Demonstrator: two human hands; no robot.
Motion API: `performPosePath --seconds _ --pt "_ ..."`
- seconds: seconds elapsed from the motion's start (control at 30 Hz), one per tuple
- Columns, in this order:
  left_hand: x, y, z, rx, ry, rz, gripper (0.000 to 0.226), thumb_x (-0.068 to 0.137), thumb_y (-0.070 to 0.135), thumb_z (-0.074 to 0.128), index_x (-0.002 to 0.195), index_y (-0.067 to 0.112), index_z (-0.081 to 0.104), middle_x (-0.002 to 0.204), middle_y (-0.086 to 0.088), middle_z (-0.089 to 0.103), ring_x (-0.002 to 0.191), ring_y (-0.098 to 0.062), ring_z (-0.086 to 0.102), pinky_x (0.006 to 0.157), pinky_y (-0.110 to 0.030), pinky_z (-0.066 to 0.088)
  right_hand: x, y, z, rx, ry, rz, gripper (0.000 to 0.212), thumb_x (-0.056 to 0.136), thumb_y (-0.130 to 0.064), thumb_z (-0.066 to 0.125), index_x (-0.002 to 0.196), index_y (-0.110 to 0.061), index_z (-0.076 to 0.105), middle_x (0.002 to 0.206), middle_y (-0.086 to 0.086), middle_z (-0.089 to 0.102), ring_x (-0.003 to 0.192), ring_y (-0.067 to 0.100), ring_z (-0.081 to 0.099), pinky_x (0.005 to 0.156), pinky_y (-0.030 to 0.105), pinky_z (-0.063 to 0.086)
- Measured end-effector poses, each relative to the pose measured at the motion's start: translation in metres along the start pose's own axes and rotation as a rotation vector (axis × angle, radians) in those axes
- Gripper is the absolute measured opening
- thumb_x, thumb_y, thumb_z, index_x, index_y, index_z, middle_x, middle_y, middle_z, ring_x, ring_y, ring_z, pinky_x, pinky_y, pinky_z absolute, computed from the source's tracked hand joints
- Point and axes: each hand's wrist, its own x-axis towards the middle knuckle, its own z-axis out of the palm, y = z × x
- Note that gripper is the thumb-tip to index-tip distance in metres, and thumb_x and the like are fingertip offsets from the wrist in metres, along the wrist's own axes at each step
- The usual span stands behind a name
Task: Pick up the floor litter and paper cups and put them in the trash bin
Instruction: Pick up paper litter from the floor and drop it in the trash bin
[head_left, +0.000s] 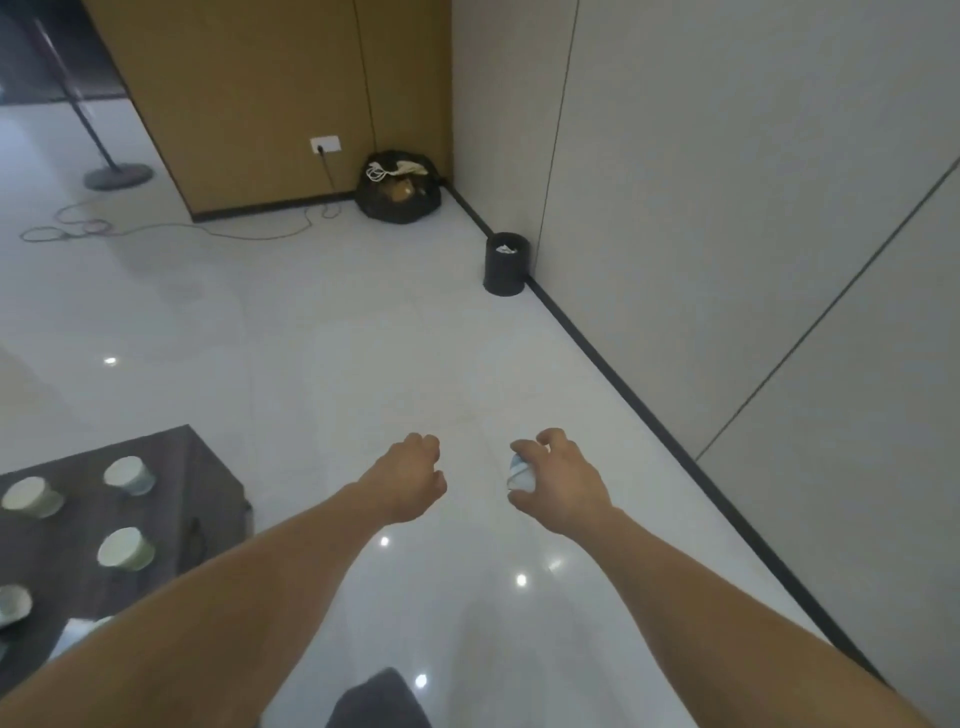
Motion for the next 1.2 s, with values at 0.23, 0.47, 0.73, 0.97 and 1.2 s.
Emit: performPosePath --seconds 0.23,0.47,0.73,0.97,1.2 --pt "0.127 -0.048 -0.047 -0.010 0.027 0.000 0.041 0.095 0.032 0.044 0.130 0.010 0.043 0.127 -0.009 0.044 0.110 -0.027 0.050 0.090 -0.037 0.045 0.149 -0.021 -0.011 -0.058 -0.008 -0.061 0.061 0.083 -0.043 0.065 0.139 -0.034 0.042 0.141 0.001 0.032 0.123 0.022 0.040 0.087 0.032 0.044" --pt "0.260 -0.092 -0.125 0.013 0.041 0.060 0.041 0.096 0.031 0.043 0.131 0.010 0.042 0.129 -0.010 0.043 0.113 -0.028 0.048 0.092 -0.040 0.045 0.292 -0.045 -0.038 -0.054 0.034 -0.018 0.061 0.083 -0.043 0.065 0.139 -0.035 0.042 0.141 -0.001 0.032 0.123 0.021 0.040 0.086 0.030 0.043" --pt "0.407 -0.099 -0.175 0.040 0.020 0.091 0.044 0.094 0.031 0.044 0.133 0.010 0.041 0.131 -0.011 0.044 0.116 -0.029 0.047 0.094 -0.042 0.044 0.435 -0.031 -0.061 -0.032 0.035 0.012 0.063 0.083 -0.043 0.064 0.140 -0.034 0.040 0.142 0.000 0.031 0.124 0.021 0.040 0.089 0.031 0.044" --pt "0.549 -0.076 -0.225 0.027 0.050 0.069 0.048 0.094 0.032 0.046 0.138 0.014 0.038 0.135 -0.009 0.042 0.119 -0.028 0.047 0.097 -0.039 0.043 0.585 0.019 -0.100 -0.032 0.042 -0.011 0.061 0.083 -0.043 0.064 0.140 -0.035 0.041 0.141 -0.001 0.032 0.124 0.021 0.040 0.091 0.031 0.043" --pt "0.669 -0.054 -0.272 -0.039 0.058 0.018 0.051 0.094 0.031 0.046 0.140 0.013 0.034 0.137 -0.008 0.040 0.121 -0.027 0.045 0.099 -0.040 0.042 0.706 0.066 -0.154 -0.024 0.049 -0.043 0.060 0.084 -0.042 0.065 0.139 -0.034 0.042 0.140 0.000 0.032 0.126 0.022 0.039 0.094 0.032 0.043"
